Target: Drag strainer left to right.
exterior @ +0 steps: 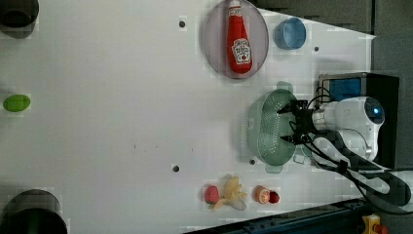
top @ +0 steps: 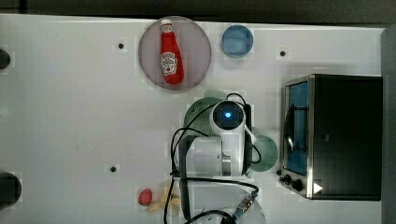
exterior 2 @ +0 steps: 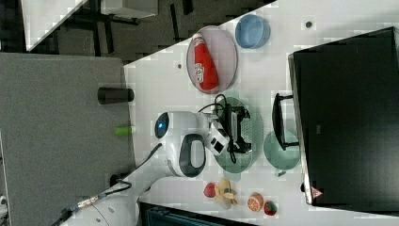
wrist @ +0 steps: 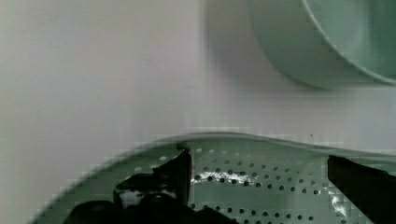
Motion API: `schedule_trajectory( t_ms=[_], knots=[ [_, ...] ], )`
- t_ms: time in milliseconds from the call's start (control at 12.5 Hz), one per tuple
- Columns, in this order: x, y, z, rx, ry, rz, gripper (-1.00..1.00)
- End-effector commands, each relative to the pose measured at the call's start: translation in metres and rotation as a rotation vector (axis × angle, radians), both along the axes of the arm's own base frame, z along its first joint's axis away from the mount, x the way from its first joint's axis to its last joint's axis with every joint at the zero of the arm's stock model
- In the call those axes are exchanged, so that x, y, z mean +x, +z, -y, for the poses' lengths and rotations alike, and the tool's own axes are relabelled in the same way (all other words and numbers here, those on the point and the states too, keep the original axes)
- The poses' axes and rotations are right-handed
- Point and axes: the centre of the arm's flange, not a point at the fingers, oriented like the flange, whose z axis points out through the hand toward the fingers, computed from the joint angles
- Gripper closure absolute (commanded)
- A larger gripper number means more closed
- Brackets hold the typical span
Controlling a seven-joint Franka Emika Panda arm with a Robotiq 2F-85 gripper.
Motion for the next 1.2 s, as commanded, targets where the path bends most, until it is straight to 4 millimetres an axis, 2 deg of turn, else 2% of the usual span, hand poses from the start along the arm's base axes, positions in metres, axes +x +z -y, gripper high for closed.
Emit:
schedule_trajectory(
  t_ms=[80,240,480,640,960,1120,1200],
  knots=[
    [0.013,0.032,0.01,-0.006,0.043,0.059,-1.0],
    [0.019,0.071,-0.005,0.011,0.204,0.084,-1.0],
    [0.024,0.163,-0.009,0.011,0.483,0.104,-1.0],
    [0.02,0.23,-0.016,0.025,0.533,0.084,-1.0],
    [0.0,0.362,-0.047,0.123,0.538,0.087,-1.0],
    [-0.012,0.409,-0.045,0.14,0.641,0.066,-1.0],
    [-0.016,0.425,-0.044,0.145,0.705,0.062,-1.0]
  ],
)
